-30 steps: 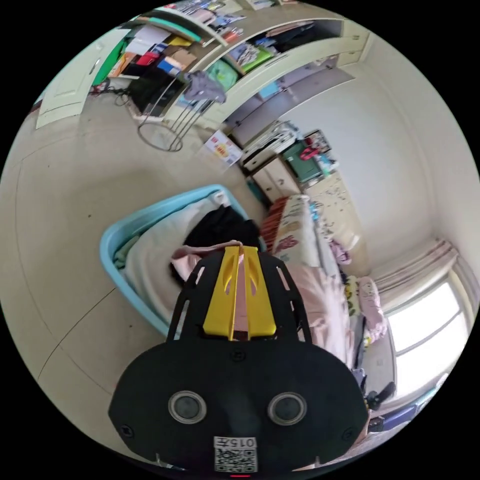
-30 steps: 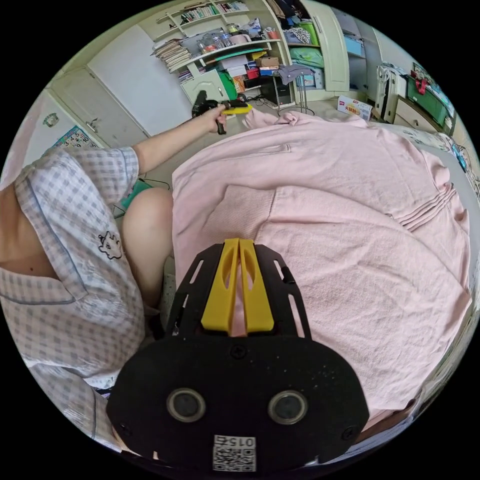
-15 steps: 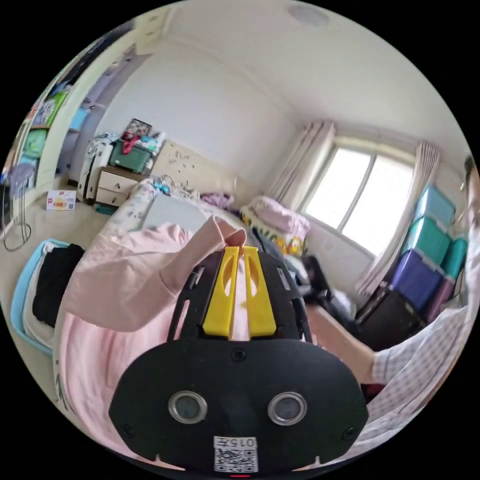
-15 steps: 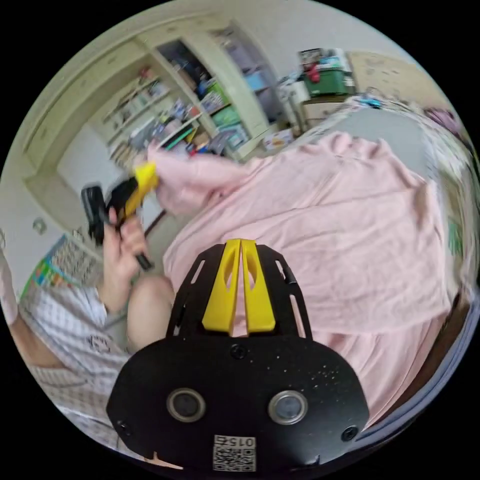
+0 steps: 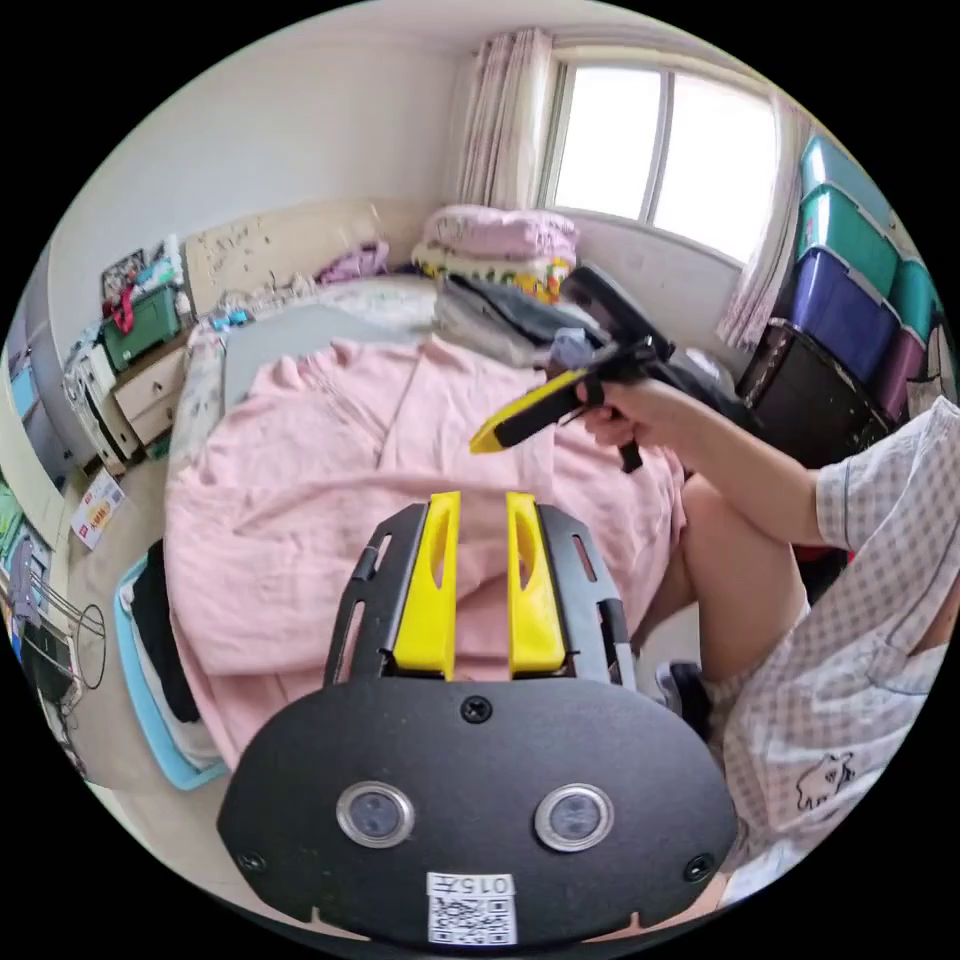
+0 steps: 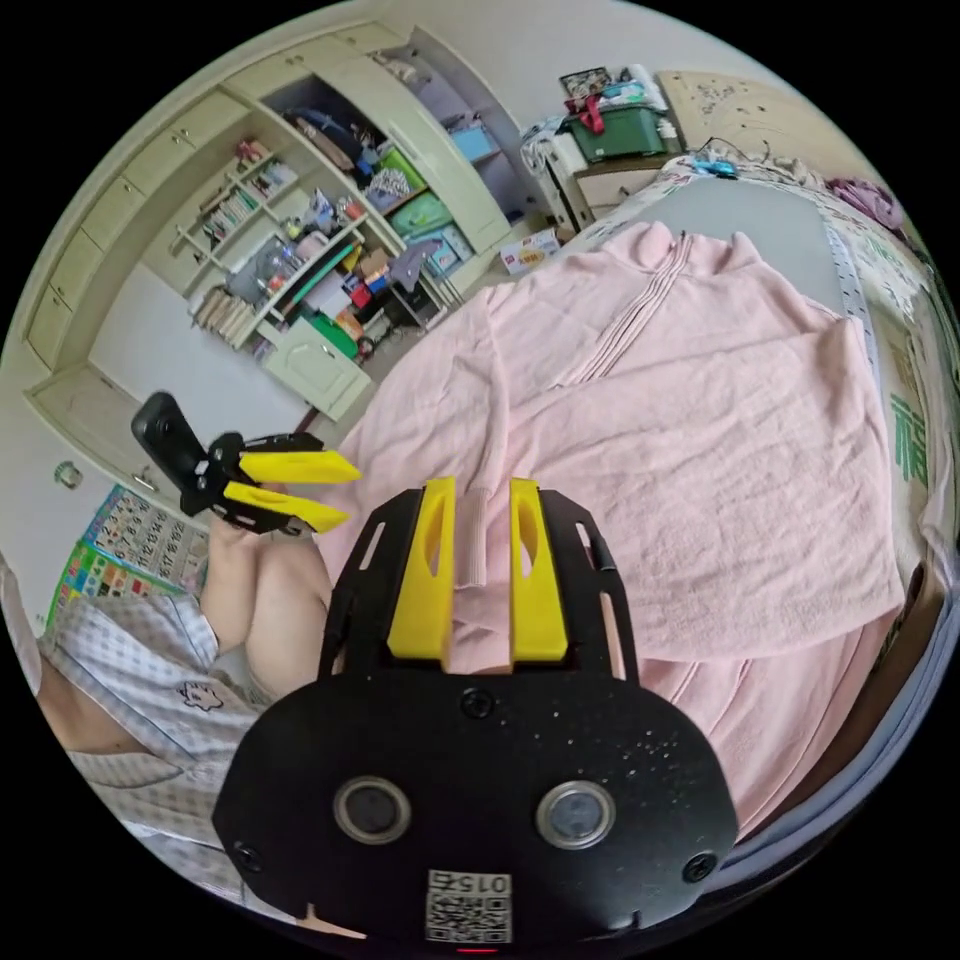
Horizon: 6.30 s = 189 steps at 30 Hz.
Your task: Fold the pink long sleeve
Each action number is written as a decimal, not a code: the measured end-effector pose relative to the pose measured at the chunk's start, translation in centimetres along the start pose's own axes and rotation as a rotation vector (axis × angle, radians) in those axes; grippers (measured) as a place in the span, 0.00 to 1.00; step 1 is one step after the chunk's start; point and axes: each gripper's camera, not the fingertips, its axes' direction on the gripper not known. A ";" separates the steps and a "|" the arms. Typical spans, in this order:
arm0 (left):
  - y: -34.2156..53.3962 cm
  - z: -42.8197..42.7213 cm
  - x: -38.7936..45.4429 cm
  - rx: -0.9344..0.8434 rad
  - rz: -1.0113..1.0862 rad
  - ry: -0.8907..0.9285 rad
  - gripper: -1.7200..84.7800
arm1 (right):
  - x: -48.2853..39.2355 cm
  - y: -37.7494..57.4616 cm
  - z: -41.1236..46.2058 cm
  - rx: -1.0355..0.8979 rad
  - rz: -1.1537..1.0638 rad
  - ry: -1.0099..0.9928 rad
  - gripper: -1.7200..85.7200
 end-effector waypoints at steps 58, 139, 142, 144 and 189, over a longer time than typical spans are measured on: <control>3.3 2.3 -17.8 -0.119 -0.512 -0.490 0.13 | 1.8 5.9 -4.5 -0.179 0.006 0.372 0.03; -3.1 4.0 -6.5 0.148 0.108 0.306 0.15 | 1.3 1.4 -0.6 0.107 0.141 0.401 0.14; -6.3 7.3 -1.7 0.010 0.184 0.263 0.16 | 1.4 1.3 -0.1 0.042 0.098 0.335 0.14; -7.7 8.8 0.4 -0.030 0.214 0.280 0.15 | 1.4 1.2 0.0 0.027 0.092 0.320 0.14; -15.9 6.8 7.8 -0.125 0.245 0.272 0.10 | 5.8 3.4 -5.9 0.039 0.147 0.376 0.09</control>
